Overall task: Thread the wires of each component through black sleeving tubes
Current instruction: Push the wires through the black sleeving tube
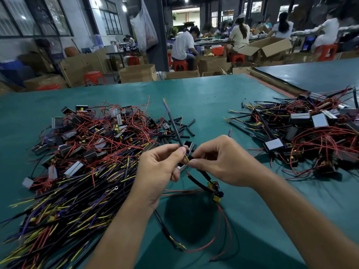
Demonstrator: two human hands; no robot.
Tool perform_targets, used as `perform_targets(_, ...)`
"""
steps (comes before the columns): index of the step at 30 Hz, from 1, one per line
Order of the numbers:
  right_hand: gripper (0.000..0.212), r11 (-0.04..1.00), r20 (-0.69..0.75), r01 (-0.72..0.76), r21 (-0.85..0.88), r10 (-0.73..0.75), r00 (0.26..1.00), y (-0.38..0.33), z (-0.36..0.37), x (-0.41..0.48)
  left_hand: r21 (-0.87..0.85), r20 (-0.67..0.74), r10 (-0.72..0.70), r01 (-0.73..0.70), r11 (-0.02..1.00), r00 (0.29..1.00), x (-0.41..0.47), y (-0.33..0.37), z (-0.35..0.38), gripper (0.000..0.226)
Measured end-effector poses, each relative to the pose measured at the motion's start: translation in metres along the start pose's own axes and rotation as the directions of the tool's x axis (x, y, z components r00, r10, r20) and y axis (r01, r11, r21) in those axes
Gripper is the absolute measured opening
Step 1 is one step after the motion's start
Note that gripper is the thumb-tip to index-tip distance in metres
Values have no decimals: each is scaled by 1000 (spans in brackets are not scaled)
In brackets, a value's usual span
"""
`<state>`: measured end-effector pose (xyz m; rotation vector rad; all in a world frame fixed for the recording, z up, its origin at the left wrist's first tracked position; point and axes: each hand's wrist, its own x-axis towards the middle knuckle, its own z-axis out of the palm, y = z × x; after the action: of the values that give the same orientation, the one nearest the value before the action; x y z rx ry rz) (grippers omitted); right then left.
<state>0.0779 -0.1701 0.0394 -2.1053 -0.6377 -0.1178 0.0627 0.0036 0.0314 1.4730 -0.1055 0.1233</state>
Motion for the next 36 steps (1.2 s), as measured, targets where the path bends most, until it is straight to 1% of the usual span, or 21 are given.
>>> perform_targets(3, 17, 1000, 13, 2, 26, -3, 1000, -1, 0, 0, -27, 2, -27, 27, 999, 1000, 0, 1, -1, 12)
perform_targets(7, 18, 1000, 33, -10, 16, 9, 999, 0, 1, 0, -33, -26, 4, -4, 999, 1000, -1, 2, -1, 18)
perform_targets(11, 18, 1000, 32, 15, 15, -16, 999, 1, 3, 0, 49, -36, 86, -84, 995, 996, -2, 0, 1, 9)
perform_targets(15, 17, 998, -23, 21, 56, -20, 1000, 4, 8, 1, 135, -35, 156, -150, 979, 987, -2, -1, 1, 10)
perform_targets(18, 19, 996, -37, 1, 93, 2, 999, 4, 11, 3, 98, -36, 139, -135, 986, 990, -2, 0, -1, 10)
perform_targets(20, 19, 995, -12, -19, 102, 21, 1000, 5, 10, 3, 76, -28, 122, -120, 990, 992, -3, 2, -1, 9)
perform_targets(23, 18, 995, 17, -39, 92, 37, 999, 4, 7, 2, 111, -19, 133, -130, 985, 991, -4, 2, 0, 12)
perform_targets(27, 16, 986, -54, -18, 164, 27, 998, 0, 8, 2, 117, -15, 153, -150, 982, 988, -2, 2, -1, 15)
perform_targets(30, 15, 973, -58, -42, 228, 57, 997, -1, 9, 2, 108, 2, 150, -149, 983, 989, -2, 3, -2, 15)
perform_targets(33, 15, 962, -58, -72, 265, 90, 994, -3, 10, 3, 79, 14, 142, -143, 987, 990, -3, 4, -3, 14)
perform_targets(36, 15, 963, -28, -85, 256, 95, 995, -4, 8, 3, 27, 3, 103, -103, 994, 995, -1, 4, -4, 17)
